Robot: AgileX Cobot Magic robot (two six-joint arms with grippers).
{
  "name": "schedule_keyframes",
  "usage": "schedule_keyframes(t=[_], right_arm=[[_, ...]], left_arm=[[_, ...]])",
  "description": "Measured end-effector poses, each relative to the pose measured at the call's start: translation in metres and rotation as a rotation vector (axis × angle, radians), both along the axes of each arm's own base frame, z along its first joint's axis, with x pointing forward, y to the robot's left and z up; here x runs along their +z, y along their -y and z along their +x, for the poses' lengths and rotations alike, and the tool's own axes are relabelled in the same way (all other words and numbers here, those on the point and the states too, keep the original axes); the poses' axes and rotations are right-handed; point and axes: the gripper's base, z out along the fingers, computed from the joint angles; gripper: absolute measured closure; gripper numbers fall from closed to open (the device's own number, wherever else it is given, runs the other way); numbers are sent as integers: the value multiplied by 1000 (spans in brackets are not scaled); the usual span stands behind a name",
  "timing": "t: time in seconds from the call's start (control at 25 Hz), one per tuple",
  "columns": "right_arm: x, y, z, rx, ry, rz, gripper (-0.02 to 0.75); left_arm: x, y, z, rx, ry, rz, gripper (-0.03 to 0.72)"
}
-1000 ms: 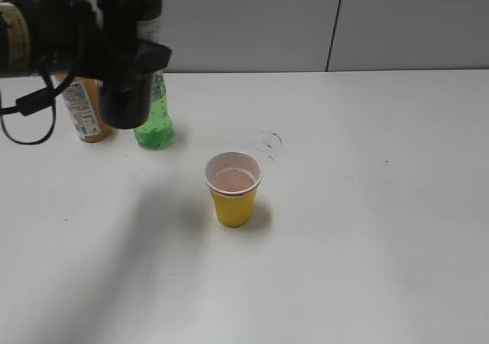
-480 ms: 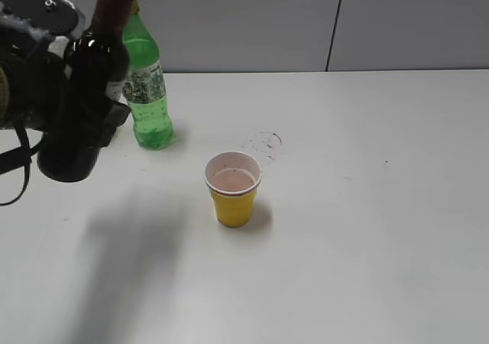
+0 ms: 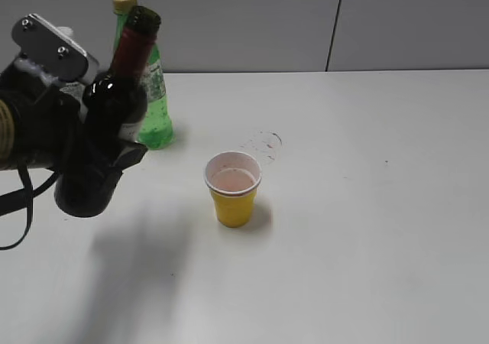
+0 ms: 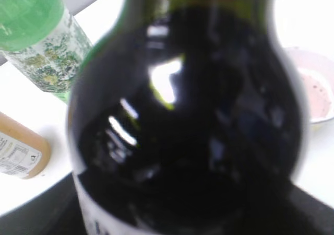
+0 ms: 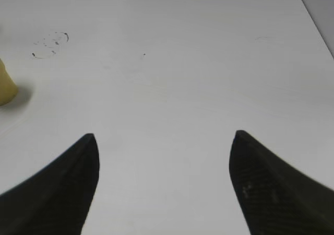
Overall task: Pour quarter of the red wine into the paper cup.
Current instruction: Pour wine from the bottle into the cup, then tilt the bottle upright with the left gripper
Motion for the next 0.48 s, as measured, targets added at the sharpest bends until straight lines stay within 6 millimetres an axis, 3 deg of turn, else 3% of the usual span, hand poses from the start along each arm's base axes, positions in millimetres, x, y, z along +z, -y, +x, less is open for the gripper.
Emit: schedule_keyframes(t=[0.32, 0.48], right_arm=[[0, 0, 0, 0, 0, 0, 151], [0, 0, 0, 0, 0, 0, 151]], left_arm=[[-14, -25, 3, 22, 27, 52, 139], [-19, -28, 6, 9, 62, 89, 139]])
